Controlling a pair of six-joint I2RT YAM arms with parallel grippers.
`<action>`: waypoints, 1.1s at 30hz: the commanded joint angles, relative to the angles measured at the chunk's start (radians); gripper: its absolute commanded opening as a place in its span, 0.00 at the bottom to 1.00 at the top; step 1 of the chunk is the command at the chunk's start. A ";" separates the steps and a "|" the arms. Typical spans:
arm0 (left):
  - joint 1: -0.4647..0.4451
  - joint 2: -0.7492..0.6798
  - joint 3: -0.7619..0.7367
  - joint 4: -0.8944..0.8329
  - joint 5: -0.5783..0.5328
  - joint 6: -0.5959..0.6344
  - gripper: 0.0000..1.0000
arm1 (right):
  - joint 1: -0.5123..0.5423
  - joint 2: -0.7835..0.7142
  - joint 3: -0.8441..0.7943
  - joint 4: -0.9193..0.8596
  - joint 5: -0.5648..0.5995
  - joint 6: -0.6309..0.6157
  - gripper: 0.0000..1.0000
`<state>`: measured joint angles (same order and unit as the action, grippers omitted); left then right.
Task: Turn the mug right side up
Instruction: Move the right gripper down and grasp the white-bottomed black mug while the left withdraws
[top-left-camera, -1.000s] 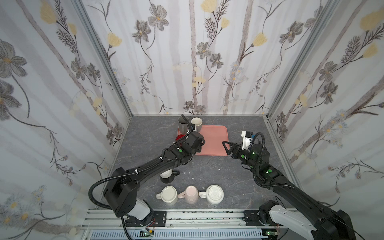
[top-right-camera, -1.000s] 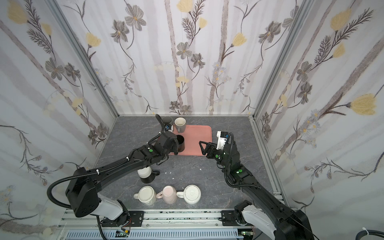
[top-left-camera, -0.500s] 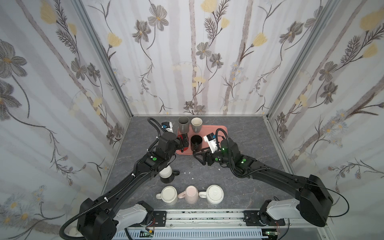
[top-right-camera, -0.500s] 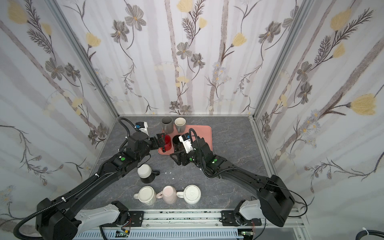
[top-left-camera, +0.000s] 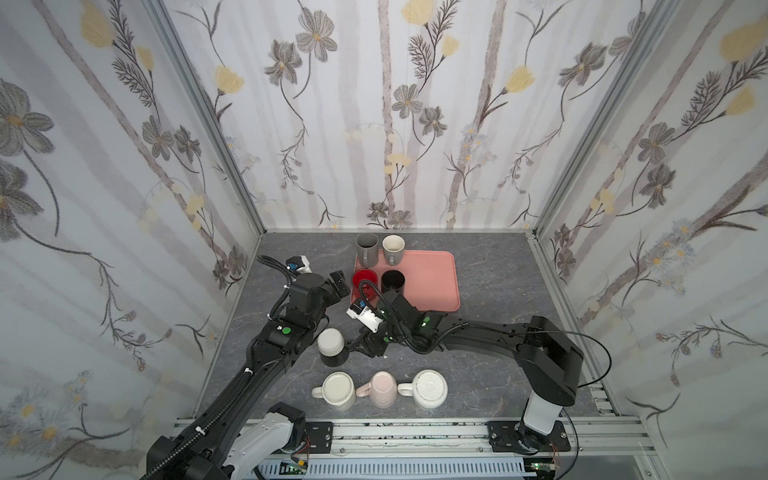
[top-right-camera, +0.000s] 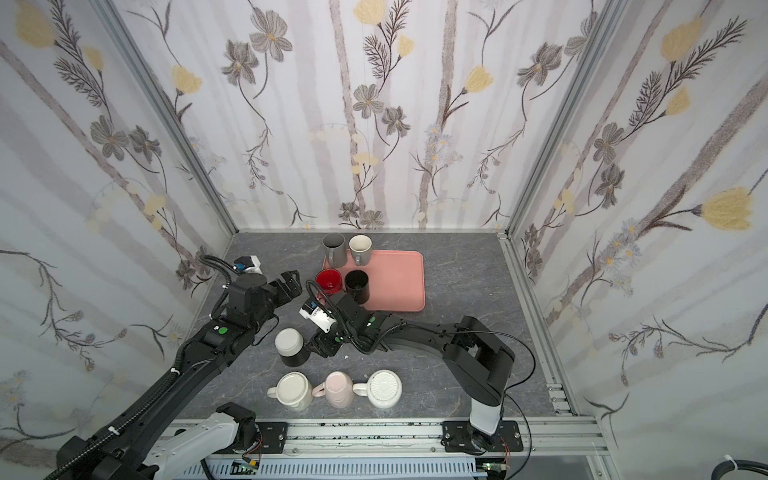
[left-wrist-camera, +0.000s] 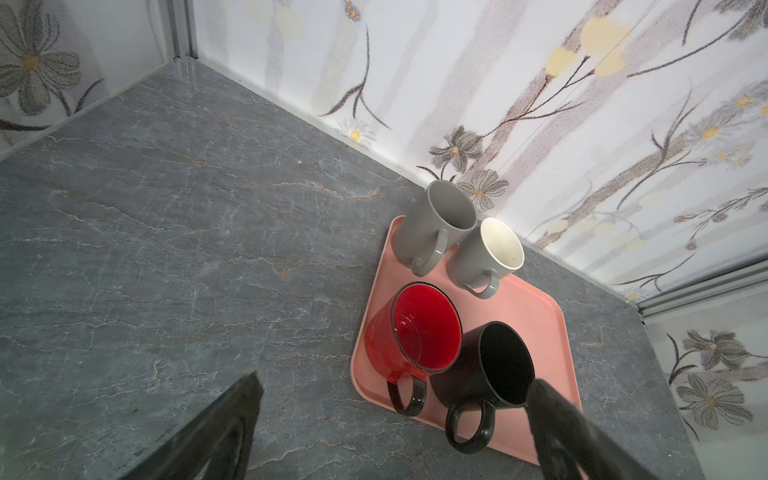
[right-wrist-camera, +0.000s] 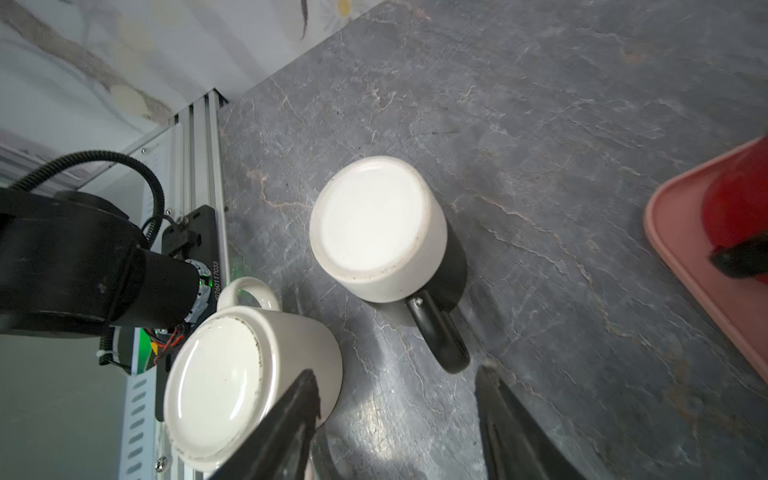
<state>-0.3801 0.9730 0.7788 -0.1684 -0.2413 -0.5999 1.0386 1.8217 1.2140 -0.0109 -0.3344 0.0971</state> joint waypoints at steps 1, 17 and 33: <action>0.012 -0.014 -0.009 0.018 0.004 -0.017 1.00 | 0.000 0.037 0.022 -0.041 0.030 -0.095 0.57; 0.036 -0.026 -0.026 0.015 0.024 -0.021 1.00 | -0.002 0.200 0.114 -0.031 -0.044 -0.210 0.55; 0.046 -0.021 -0.036 0.019 0.055 -0.029 1.00 | 0.001 0.245 0.132 0.035 -0.009 -0.216 0.36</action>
<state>-0.3367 0.9489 0.7456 -0.1673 -0.2054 -0.6132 1.0405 2.0602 1.3407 -0.0219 -0.3454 -0.1127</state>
